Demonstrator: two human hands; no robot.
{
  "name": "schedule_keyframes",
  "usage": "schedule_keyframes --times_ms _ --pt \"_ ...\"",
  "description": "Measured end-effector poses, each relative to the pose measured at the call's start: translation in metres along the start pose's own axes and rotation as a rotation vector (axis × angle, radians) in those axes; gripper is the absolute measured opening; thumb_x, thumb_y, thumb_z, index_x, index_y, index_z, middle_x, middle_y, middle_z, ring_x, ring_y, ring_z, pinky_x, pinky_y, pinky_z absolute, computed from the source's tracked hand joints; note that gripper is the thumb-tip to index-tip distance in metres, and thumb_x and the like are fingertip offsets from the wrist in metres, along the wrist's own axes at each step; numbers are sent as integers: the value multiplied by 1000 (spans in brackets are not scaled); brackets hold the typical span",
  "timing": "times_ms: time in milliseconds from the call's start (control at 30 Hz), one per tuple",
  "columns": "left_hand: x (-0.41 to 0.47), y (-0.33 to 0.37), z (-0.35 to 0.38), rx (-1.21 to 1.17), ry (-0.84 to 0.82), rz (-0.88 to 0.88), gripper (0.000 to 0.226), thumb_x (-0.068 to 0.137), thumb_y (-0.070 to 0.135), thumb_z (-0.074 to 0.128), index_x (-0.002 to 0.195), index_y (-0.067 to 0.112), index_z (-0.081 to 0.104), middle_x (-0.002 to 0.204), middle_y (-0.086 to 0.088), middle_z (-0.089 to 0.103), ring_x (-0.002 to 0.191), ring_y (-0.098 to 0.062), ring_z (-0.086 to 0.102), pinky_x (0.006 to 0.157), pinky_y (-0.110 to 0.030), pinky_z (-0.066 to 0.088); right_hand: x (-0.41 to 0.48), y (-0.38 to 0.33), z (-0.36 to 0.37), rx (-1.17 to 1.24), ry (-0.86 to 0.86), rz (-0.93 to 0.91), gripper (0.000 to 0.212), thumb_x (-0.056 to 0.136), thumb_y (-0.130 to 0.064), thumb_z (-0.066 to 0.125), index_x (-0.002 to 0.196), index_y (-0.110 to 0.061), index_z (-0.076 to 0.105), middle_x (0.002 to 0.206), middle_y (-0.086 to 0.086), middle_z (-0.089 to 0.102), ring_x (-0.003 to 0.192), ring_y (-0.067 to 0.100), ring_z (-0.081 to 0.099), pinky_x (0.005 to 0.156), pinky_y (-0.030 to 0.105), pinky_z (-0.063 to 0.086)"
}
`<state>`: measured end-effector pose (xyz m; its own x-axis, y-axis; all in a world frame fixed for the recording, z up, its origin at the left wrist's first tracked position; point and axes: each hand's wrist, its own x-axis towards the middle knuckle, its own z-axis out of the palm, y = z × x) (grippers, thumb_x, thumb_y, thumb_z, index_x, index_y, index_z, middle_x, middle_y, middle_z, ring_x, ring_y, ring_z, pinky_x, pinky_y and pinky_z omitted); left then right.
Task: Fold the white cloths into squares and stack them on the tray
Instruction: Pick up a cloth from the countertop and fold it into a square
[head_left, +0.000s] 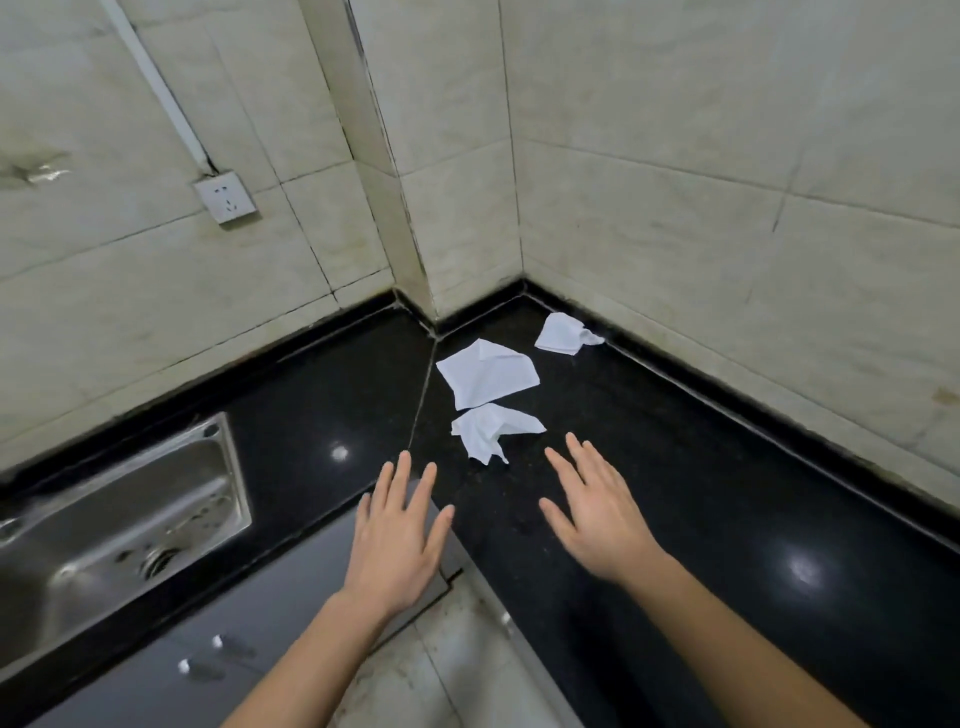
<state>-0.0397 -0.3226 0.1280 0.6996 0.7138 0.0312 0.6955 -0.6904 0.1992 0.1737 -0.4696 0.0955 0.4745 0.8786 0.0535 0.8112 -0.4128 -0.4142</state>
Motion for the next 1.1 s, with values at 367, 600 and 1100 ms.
schedule_keyframes --times_ms 367,600,1100 --pt "172 -50 35 15 -131 78 62 102 52 32 156 26 21 166 -3 7 153 -24 4 121 -46 18 147 21 24 -51 -59 129 66 102 -45 41 159 -23 13 167 7 3 154 24 2 123 39 13" --pt "302 -94 104 -55 -200 286 52 95 37 57 142 14 50 152 -13 42 139 -33 41 105 -50 44 229 33 60 -112 -111 340 63 103 -39 42 159 -20 18 166 8 11 153 26 8 123 40 17" --pt "388 -164 193 -109 -120 674 16 85 27 60 77 16 69 90 1 70 82 -22 62 62 -36 48 375 26 145 -463 -494 389 37 92 -4 49 128 -12 50 125 8 57 112 26 56 91 35 44"
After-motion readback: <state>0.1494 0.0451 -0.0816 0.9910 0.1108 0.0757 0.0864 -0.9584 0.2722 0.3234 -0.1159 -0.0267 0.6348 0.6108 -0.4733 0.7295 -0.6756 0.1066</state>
